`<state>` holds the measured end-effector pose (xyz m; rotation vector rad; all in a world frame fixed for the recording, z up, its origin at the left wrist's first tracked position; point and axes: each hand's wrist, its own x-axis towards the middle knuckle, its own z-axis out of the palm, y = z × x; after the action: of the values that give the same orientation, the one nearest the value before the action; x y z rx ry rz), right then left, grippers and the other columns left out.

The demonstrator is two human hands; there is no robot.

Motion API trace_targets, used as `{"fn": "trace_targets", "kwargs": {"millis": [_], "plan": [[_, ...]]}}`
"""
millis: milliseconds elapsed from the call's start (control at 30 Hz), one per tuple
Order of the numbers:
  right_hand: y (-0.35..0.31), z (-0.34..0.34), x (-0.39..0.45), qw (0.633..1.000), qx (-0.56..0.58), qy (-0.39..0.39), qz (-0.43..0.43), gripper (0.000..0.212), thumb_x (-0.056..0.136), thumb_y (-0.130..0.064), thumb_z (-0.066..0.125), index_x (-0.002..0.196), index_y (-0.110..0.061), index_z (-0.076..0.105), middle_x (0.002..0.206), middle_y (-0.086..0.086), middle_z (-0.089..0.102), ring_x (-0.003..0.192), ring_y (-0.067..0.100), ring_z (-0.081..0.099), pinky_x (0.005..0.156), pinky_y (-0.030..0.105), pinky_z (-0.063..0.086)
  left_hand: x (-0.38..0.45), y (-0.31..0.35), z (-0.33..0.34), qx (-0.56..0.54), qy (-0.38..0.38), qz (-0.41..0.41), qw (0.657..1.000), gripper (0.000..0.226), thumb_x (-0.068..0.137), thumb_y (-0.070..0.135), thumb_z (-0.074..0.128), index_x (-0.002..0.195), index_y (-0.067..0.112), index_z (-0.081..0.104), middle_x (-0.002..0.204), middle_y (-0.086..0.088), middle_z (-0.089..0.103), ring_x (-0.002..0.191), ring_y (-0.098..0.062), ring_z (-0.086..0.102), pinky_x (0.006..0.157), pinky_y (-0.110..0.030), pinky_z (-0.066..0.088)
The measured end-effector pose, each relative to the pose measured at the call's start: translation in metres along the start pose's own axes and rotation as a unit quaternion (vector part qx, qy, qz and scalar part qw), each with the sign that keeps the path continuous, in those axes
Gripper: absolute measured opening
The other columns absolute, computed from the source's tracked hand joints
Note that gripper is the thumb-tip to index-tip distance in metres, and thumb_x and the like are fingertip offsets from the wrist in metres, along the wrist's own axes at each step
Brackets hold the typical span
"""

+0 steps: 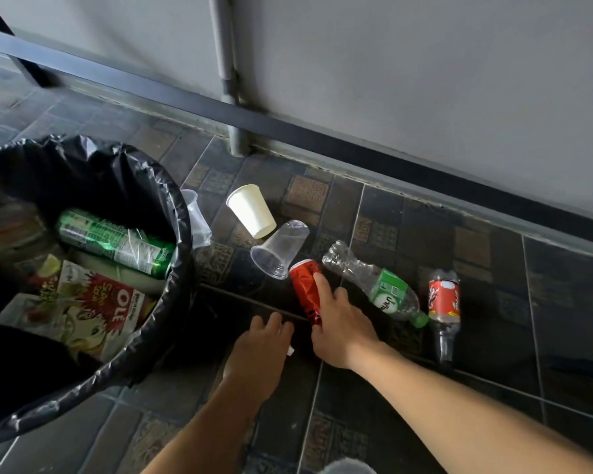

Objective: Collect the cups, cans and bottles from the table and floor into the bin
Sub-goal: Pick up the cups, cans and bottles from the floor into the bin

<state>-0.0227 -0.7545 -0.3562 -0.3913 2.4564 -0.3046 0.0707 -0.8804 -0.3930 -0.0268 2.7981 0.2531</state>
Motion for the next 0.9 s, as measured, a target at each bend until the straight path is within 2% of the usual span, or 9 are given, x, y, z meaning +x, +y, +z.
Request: {"fn": "trace_targets", "kwargs": {"millis": [100, 200, 267, 367, 500, 633, 733, 800, 900], "plan": [[0.006, 0.004, -0.007, 0.998, 0.05, 0.045, 0.013, 0.096, 0.088, -0.03, 0.059, 0.15, -0.042, -0.013, 0.14, 0.008, 0.035, 0.114, 0.031, 0.056, 0.091, 0.045, 0.05, 0.004, -0.005, -0.015, -0.119, 0.054, -0.04, 0.991, 0.036, 0.089, 0.024, 0.054, 0.124, 0.025, 0.05, 0.124, 0.004, 0.049, 0.111, -0.019, 0.049, 0.078, -0.029, 0.048], [0.012, -0.004, -0.018, 0.993, 0.088, 0.082, 0.006, 0.099, 0.085, -0.032, 0.062, 0.149, -0.045, -0.012, 0.135, 0.005, 0.04, 0.109, 0.029, 0.059, 0.087, 0.043, 0.052, 0.009, -0.01, -0.043, -0.211, 0.16, -0.053, 0.963, 0.024, 0.088, 0.025, 0.053, 0.112, 0.023, 0.057, 0.108, 0.004, 0.053, 0.096, -0.017, 0.055, 0.07, -0.026, 0.042], [0.011, -0.017, -0.023, 0.986, 0.132, 0.099, -0.032, 0.101, 0.082, -0.028, 0.066, 0.149, -0.046, -0.008, 0.14, 0.005, 0.042, 0.112, 0.027, 0.058, 0.088, 0.042, 0.054, 0.01, -0.01, -0.065, -0.245, 0.195, -0.033, 0.949, 0.024, 0.087, 0.024, 0.054, 0.11, 0.02, 0.059, 0.104, 0.001, 0.056, 0.09, -0.017, 0.057, 0.069, -0.03, 0.047], [0.003, -0.053, -0.024, 0.976, 0.155, 0.137, -0.064, 0.099, 0.084, -0.024, 0.069, 0.151, -0.042, -0.002, 0.145, 0.008, 0.039, 0.122, 0.027, 0.051, 0.091, 0.038, 0.048, 0.001, -0.005, -0.104, -0.27, 0.244, 0.003, 0.932, 0.023, 0.089, 0.022, 0.05, 0.108, 0.014, 0.059, 0.103, -0.005, 0.058, 0.085, -0.025, 0.059, 0.069, -0.036, 0.05], [-0.019, -0.115, -0.033, 0.957, 0.185, 0.208, -0.084, 0.093, 0.083, -0.03, 0.07, 0.15, -0.042, 0.007, 0.148, 0.008, 0.041, 0.127, 0.032, 0.051, 0.099, 0.046, 0.044, -0.015, 0.011, -0.173, -0.279, 0.304, 0.007, 0.911, 0.023, 0.096, 0.019, 0.045, 0.116, 0.013, 0.056, 0.107, -0.005, 0.057, 0.088, -0.027, 0.057, 0.075, -0.036, 0.045], [-0.057, -0.164, -0.055, 0.945, 0.192, 0.219, -0.145, 0.088, 0.078, -0.039, 0.065, 0.149, -0.038, 0.014, 0.142, 0.006, 0.049, 0.119, 0.028, 0.055, 0.092, 0.036, 0.041, -0.045, -0.008, -0.239, -0.256, 0.352, -0.007, 0.9, 0.035, 0.088, 0.028, 0.041, 0.114, 0.011, 0.059, 0.108, -0.007, 0.058, 0.09, -0.027, 0.057, 0.076, -0.038, 0.045], [-0.104, -0.184, -0.073, 0.941, 0.195, 0.196, -0.193, 0.081, 0.082, -0.026, 0.067, 0.147, -0.036, 0.019, 0.125, -0.002, 0.056, 0.104, 0.022, 0.058, 0.085, 0.029, 0.039, -0.07, -0.052, -0.264, -0.216, 0.365, -0.091, 0.901, 0.028, 0.087, 0.018, 0.056, 0.114, 0.013, 0.062, 0.112, -0.008, 0.061, 0.095, -0.031, 0.061, 0.078, -0.036, 0.046], [-0.143, -0.189, -0.081, 0.938, 0.195, 0.179, -0.225, 0.076, 0.082, -0.023, 0.066, 0.145, -0.032, 0.024, 0.115, -0.002, 0.058, 0.095, 0.021, 0.058, 0.079, 0.027, 0.037, -0.084, -0.084, -0.271, -0.219, 0.335, -0.175, 0.9, 0.033, 0.087, 0.016, 0.058, 0.12, 0.015, 0.062, 0.119, -0.008, 0.061, 0.105, -0.03, 0.059, 0.084, -0.033, 0.042], [-0.201, -0.179, -0.087, 0.931, 0.229, 0.154, -0.24, 0.078, 0.084, -0.023, 0.066, 0.149, -0.023, 0.023, 0.121, 0.006, 0.06, 0.102, 0.027, 0.06, 0.08, 0.026, 0.038, -0.099, -0.126, -0.265, -0.232, 0.253, -0.24, 0.908, 0.04, 0.086, 0.019, 0.058, 0.126, 0.018, 0.06, 0.121, -0.009, 0.062, 0.112, -0.031, 0.058, 0.087, -0.033, 0.041]]}}
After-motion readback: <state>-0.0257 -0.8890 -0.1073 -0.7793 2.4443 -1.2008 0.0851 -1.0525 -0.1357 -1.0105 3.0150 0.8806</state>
